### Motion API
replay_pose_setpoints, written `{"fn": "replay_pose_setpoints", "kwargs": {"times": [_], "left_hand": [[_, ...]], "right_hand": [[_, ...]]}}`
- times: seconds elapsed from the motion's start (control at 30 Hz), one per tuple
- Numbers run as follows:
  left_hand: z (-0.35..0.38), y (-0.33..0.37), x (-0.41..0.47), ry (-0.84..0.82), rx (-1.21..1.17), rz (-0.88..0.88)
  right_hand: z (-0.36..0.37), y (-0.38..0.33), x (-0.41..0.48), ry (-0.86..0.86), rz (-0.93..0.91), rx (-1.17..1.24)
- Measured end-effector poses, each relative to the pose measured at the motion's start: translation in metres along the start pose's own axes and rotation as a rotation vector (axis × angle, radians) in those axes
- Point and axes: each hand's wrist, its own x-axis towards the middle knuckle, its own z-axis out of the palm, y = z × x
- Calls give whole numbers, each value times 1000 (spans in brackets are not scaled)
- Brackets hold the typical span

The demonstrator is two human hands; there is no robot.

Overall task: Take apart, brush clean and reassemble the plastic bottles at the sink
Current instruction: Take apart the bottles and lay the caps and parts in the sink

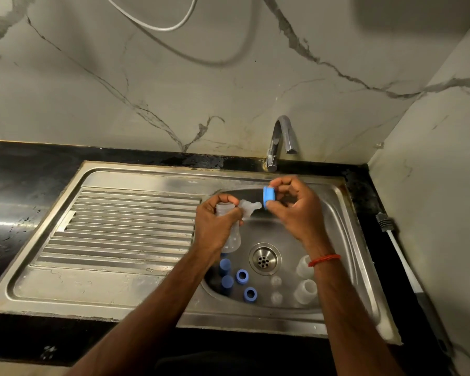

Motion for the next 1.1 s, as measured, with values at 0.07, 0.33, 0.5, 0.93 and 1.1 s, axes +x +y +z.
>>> {"fn": "replay_pose_setpoints", "kwargs": {"times": [0.07,0.33,0.5,0.93,1.1], "left_hand": [[-4,-2,4,31,-16,-9],[-4,-2,8,12,11,-34],[-7,-6,13,-6,20,-29],[-20,-22,33,32,-25,-94],[-20,-29,43,22,-12,-99]], "right_hand": [[-7,7,8,135,57,119],[5,16,6,18,634,682],[20,27,8,-103,593,425],[57,120,1,-193,846,383],[75,164,0,-229,849,109]]}}
